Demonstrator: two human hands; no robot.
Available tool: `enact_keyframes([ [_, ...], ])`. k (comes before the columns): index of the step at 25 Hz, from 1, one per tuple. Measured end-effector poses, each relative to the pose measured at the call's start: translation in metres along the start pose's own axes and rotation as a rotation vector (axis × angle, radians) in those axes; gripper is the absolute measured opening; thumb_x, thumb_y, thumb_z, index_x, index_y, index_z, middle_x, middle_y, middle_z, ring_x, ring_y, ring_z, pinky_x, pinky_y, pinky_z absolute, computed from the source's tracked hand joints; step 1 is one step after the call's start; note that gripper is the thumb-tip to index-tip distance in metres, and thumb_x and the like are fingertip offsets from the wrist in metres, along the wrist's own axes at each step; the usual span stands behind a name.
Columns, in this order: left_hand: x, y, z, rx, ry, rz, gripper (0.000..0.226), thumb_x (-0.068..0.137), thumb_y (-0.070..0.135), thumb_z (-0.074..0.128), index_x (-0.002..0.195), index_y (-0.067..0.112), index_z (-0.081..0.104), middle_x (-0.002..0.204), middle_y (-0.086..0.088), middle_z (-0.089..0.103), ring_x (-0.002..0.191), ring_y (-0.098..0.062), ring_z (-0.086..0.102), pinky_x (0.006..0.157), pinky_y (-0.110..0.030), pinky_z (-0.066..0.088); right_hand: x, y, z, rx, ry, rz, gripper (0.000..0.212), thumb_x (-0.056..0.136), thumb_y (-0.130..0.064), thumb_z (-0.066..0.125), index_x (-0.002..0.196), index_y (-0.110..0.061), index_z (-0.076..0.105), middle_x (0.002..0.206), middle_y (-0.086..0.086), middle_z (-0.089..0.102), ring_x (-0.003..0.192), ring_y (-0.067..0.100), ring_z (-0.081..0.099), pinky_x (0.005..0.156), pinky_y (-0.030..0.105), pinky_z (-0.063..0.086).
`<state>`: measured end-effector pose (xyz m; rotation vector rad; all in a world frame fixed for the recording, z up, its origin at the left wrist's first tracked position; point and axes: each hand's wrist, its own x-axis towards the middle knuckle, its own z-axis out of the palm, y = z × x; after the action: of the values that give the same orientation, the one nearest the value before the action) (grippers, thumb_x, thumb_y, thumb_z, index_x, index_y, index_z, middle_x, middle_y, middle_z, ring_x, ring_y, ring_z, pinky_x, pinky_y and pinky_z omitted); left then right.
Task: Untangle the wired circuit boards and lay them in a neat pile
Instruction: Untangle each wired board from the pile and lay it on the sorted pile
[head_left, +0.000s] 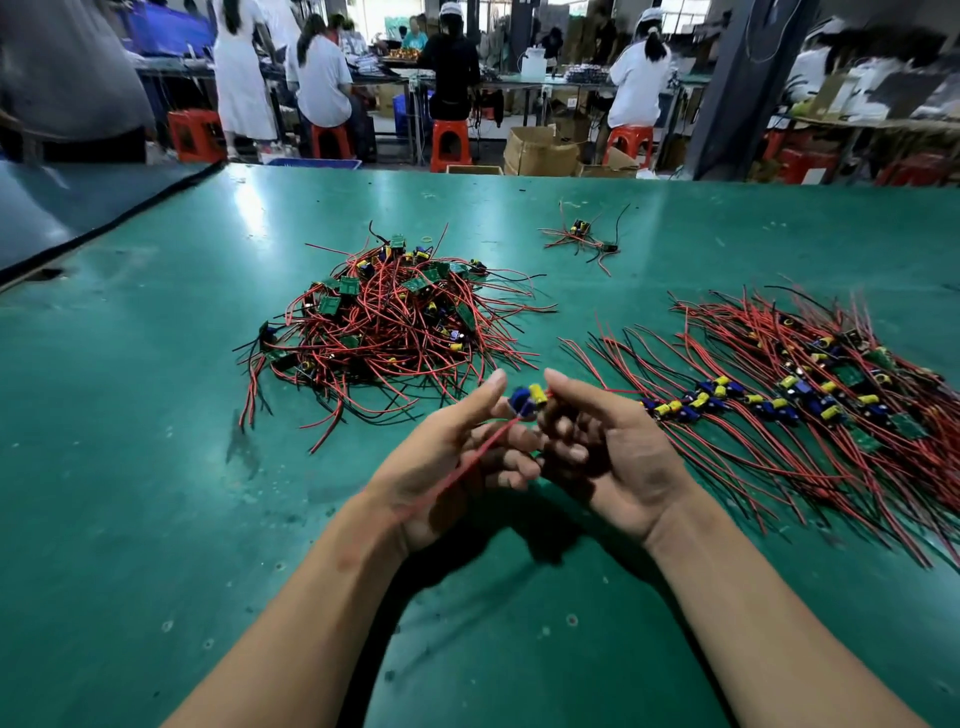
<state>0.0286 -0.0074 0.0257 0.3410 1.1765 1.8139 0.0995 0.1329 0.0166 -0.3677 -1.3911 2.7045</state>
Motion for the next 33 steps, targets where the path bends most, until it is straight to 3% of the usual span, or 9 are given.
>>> enact_keyframes([
  [2,-0.002,-0.002,0.002,0.083,-0.056,-0.016,0.038,0.08,0.046,0.061,0.071,0.014,0.078,0.07,-0.005,0.071,0.055,-0.013,0.065,0.052,-0.022,0.054,0.0,0.002,-0.001,-0.059,0.005,0.037,0.031,0.078,-0.036,0.075,0.067,-0.016,0.054,0.05,-0.004,0.041,0.056,0.018,0.024,0.066,0.033,0.013],
  [6,-0.002,-0.007,0.001,0.053,-0.022,0.001,0.025,0.077,0.031,0.07,0.085,0.008,0.078,0.082,-0.015,0.073,0.065,-0.02,0.071,0.06,-0.027,0.059,-0.001,0.003,-0.002,-0.161,0.028,0.003,0.027,0.083,-0.034,0.075,0.074,-0.017,0.055,0.054,0.001,0.047,0.041,0.014,0.041,0.044,0.025,0.041],
  [9,0.0,-0.009,-0.003,0.083,-0.007,0.008,0.023,0.079,0.027,0.07,0.089,0.008,0.077,0.087,-0.018,0.074,0.068,-0.022,0.072,0.063,-0.03,0.059,0.001,0.002,-0.004,-0.199,0.064,-0.051,0.019,0.081,-0.03,0.077,0.075,-0.019,0.062,0.063,0.003,0.055,0.041,0.011,0.042,0.04,0.021,0.04],
  [12,0.001,-0.011,-0.002,0.12,-0.017,-0.007,0.019,0.08,0.021,0.069,0.09,0.007,0.077,0.093,-0.02,0.073,0.073,-0.026,0.072,0.071,-0.035,0.061,0.0,0.002,-0.005,-0.26,0.099,-0.055,0.017,0.076,-0.031,0.079,0.078,-0.015,0.071,0.058,0.002,0.057,0.038,0.009,0.044,0.039,0.019,0.041],
  [16,0.005,-0.012,0.0,0.108,0.092,0.001,0.012,0.086,0.007,0.063,0.086,0.001,0.074,0.09,-0.025,0.072,0.068,-0.03,0.072,0.066,-0.037,0.062,0.0,0.004,-0.006,-0.293,0.066,-0.03,0.024,0.08,-0.031,0.077,0.089,-0.009,0.073,0.058,0.004,0.057,0.041,0.012,0.047,0.042,0.022,0.046],
  [19,0.008,-0.012,0.001,0.135,0.19,0.047,0.012,0.087,0.004,0.059,0.087,0.001,0.071,0.08,-0.023,0.071,0.059,-0.027,0.068,0.058,-0.033,0.06,0.001,0.004,-0.006,-0.29,0.028,-0.017,0.025,0.079,-0.026,0.075,0.097,-0.009,0.077,0.076,0.01,0.067,0.057,0.019,0.053,0.051,0.026,0.05],
  [24,0.006,-0.015,0.001,0.276,0.197,0.106,0.017,0.091,0.004,0.057,0.08,0.003,0.07,0.074,-0.019,0.071,0.053,-0.023,0.067,0.052,-0.029,0.059,0.001,0.007,-0.006,-0.298,0.045,-0.026,0.015,0.088,-0.019,0.072,0.098,-0.01,0.078,0.081,0.013,0.07,0.06,0.019,0.062,0.05,0.027,0.055],
  [30,0.006,-0.013,0.002,0.345,0.225,0.128,0.02,0.089,0.003,0.058,0.072,0.004,0.069,0.064,-0.016,0.066,0.044,-0.02,0.058,0.04,-0.021,0.047,0.007,0.016,-0.004,-0.331,0.171,-0.109,0.02,0.09,-0.024,0.072,0.076,-0.009,0.074,0.063,0.012,0.056,0.045,0.017,0.053,0.043,0.023,0.046],
  [33,0.004,-0.013,0.003,0.392,0.206,0.112,0.02,0.085,0.002,0.059,0.068,0.004,0.069,0.062,-0.015,0.065,0.042,-0.02,0.056,0.039,-0.018,0.043,0.011,0.01,-0.01,-0.405,0.311,-0.18,0.025,0.091,-0.025,0.07,0.073,-0.01,0.074,0.052,-0.001,0.039,0.039,0.008,0.032,0.037,0.016,0.025],
])
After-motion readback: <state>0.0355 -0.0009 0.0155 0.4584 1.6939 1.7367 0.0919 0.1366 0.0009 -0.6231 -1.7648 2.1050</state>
